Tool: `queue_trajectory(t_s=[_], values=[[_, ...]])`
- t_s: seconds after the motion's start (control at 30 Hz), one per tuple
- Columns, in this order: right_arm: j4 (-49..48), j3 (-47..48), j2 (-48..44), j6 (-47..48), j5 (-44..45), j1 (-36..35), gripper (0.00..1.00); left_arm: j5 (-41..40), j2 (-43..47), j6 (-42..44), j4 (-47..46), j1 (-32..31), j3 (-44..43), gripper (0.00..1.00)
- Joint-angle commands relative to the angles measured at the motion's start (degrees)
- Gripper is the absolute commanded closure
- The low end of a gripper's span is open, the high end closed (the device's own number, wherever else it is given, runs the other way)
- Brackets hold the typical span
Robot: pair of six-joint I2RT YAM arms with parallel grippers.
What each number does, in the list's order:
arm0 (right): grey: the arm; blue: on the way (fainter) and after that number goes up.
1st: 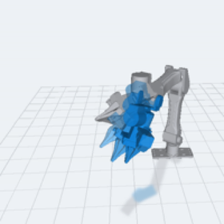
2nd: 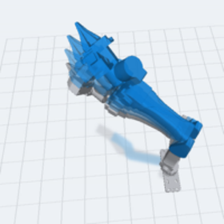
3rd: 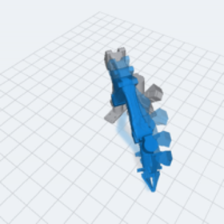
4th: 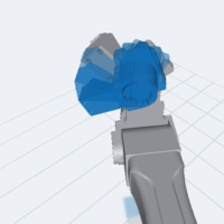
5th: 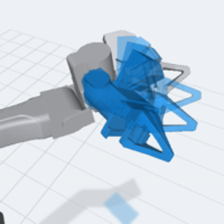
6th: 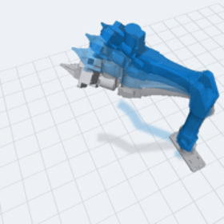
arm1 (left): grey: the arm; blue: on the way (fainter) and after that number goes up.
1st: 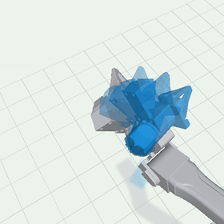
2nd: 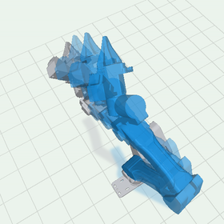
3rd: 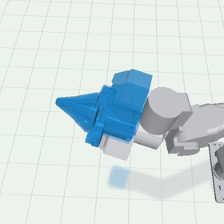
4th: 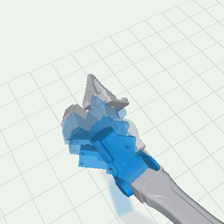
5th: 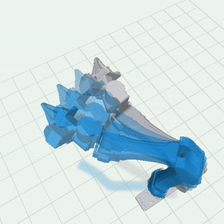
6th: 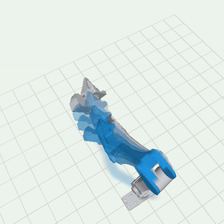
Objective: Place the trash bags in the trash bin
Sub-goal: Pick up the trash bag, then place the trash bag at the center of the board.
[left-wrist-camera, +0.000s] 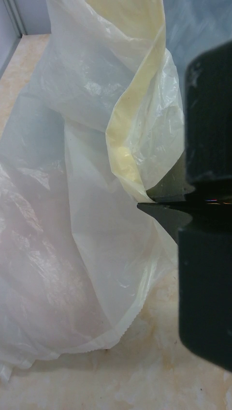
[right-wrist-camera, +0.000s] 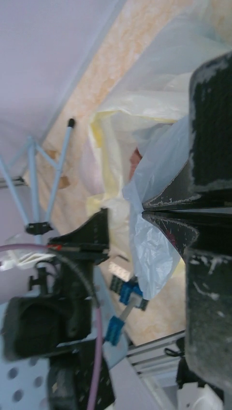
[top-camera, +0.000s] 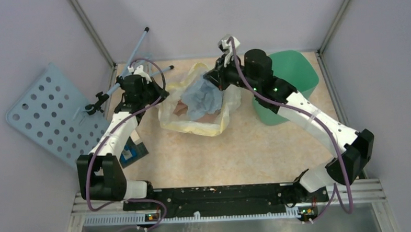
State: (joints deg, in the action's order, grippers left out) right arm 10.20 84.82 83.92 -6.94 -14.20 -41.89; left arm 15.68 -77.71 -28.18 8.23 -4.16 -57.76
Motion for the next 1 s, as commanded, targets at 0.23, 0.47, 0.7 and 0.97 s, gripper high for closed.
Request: queue_trajectory(t_s=[0.23, 0.47, 0.7, 0.97], values=[[-11.41, 2.13, -14.3, -6.38, 9.6, -0.21, 1.0, 0.67, -5.76, -1.04, -3.55, 0.03, -6.54, 1.0], [-8.66, -6.2, -23.29, -7.7, 10.91, -0.17, 1.0, 4.5, -18.42, -7.49, -13.64, 1.79, -21.77, 1.0], [-0.78, -9.0, -27.23, -6.89, 3.66, -0.21, 1.0, 5.47, -32.67, -12.91, -11.02, 3.77, -43.55, 1.0], [2.8, -11.82, -28.24, -6.25, -13.04, -0.21, 1.0, -1.64, -40.34, -18.68, -9.33, 9.05, -52.54, 1.0]])
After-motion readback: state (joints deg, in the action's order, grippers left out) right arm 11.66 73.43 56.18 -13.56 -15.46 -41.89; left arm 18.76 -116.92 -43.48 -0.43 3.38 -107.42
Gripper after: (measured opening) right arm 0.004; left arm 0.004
